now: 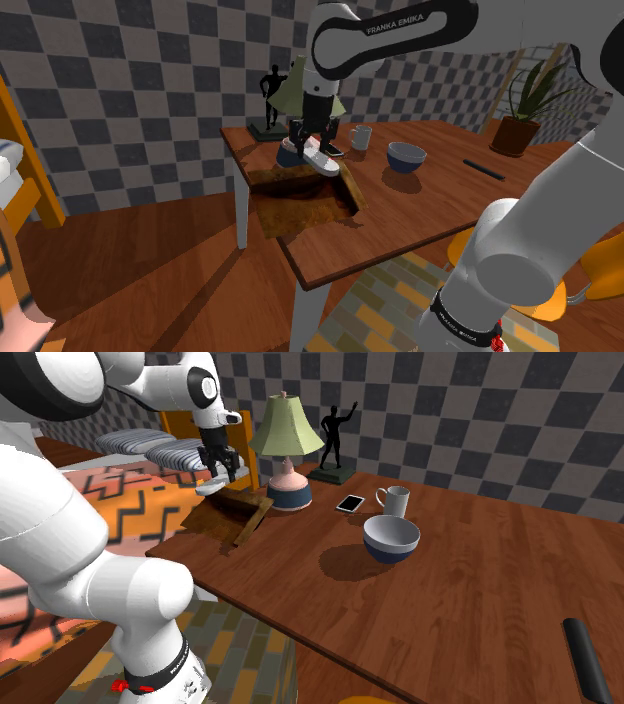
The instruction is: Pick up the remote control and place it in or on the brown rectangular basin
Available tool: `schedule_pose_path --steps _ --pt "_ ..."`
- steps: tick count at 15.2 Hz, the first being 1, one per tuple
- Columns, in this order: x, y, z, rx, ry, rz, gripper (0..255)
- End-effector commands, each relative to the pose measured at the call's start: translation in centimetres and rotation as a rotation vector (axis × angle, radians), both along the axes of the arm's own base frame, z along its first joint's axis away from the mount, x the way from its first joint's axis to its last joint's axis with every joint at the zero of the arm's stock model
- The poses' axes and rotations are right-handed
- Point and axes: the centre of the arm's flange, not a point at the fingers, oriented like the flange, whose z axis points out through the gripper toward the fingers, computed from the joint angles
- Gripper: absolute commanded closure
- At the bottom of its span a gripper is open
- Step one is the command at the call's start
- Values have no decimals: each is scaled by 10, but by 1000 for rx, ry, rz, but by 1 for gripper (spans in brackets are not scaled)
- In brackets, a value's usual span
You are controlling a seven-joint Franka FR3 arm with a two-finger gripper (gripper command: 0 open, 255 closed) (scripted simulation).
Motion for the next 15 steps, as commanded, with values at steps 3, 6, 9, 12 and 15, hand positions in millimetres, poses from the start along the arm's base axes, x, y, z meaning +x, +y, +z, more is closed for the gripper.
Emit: schedule_pose_path --steps 3,6,9,12,15 --pt "0 0 -21 0 -1 0 255" --pt "0 0 -37 0 -1 0 255" --pt "0 0 -53 0 -1 0 255" --pt "0 0 -63 0 -1 0 255" --pt "0 0 -63 0 -1 0 255"
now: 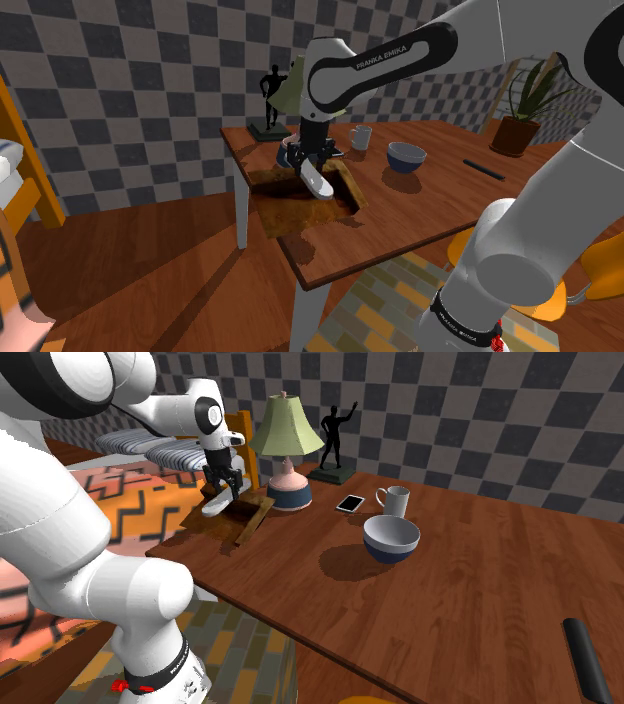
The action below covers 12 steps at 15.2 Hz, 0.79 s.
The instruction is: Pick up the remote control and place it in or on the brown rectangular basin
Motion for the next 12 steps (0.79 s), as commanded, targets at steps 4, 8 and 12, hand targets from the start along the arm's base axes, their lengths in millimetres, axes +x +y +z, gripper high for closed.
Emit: schedule_pose_path --steps 4,8,12 --pt "0 0 -2 0 3 0 0" --pt "0 0 -2 0 3 0 0" --pt "0 1 38 0 3 0 0"
